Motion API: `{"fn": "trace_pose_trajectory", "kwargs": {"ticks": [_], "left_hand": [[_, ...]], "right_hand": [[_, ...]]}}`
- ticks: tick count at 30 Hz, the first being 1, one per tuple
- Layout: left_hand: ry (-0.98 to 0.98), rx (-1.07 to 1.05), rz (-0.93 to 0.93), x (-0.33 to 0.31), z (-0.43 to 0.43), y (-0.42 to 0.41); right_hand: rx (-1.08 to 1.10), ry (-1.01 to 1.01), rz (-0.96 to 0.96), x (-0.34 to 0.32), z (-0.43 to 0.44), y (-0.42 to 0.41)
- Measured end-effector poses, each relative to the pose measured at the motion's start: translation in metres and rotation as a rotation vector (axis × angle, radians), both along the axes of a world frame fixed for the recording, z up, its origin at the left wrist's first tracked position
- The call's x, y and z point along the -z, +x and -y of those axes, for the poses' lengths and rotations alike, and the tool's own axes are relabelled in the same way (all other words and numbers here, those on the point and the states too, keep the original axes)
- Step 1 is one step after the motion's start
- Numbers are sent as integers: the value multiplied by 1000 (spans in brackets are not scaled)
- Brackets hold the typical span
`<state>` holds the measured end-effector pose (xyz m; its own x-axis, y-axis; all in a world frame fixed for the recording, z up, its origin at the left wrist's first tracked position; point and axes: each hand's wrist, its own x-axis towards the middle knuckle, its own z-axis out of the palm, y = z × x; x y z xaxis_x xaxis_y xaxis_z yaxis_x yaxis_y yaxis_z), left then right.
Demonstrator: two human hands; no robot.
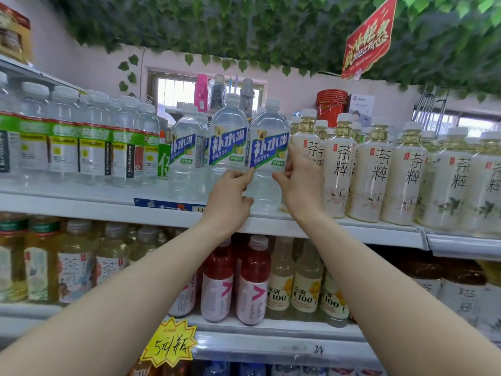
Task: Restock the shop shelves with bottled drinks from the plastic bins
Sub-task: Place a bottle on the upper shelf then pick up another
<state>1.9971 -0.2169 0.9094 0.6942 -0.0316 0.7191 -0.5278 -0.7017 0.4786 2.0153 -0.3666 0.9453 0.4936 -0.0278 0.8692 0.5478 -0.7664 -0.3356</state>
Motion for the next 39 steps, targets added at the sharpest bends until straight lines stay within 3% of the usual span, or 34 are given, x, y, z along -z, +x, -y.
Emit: {"fn": "trace_pose_trajectory", "kwargs": {"ticks": [8, 19, 33, 39], "left_hand": [[-53, 66, -16, 5, -13, -14], [-230, 65, 14, 74, -53, -89], [-218, -202, -406, 257, -165, -184], [-232, -142, -586, 324, -232, -198]], "right_hand": [[18, 54, -67, 16, -10, -18], [-69, 84, -164, 121, -44, -88], [-429, 105, -551, 330, -134, -158], [-457, 34, -726, 406, -193, -179]]}}
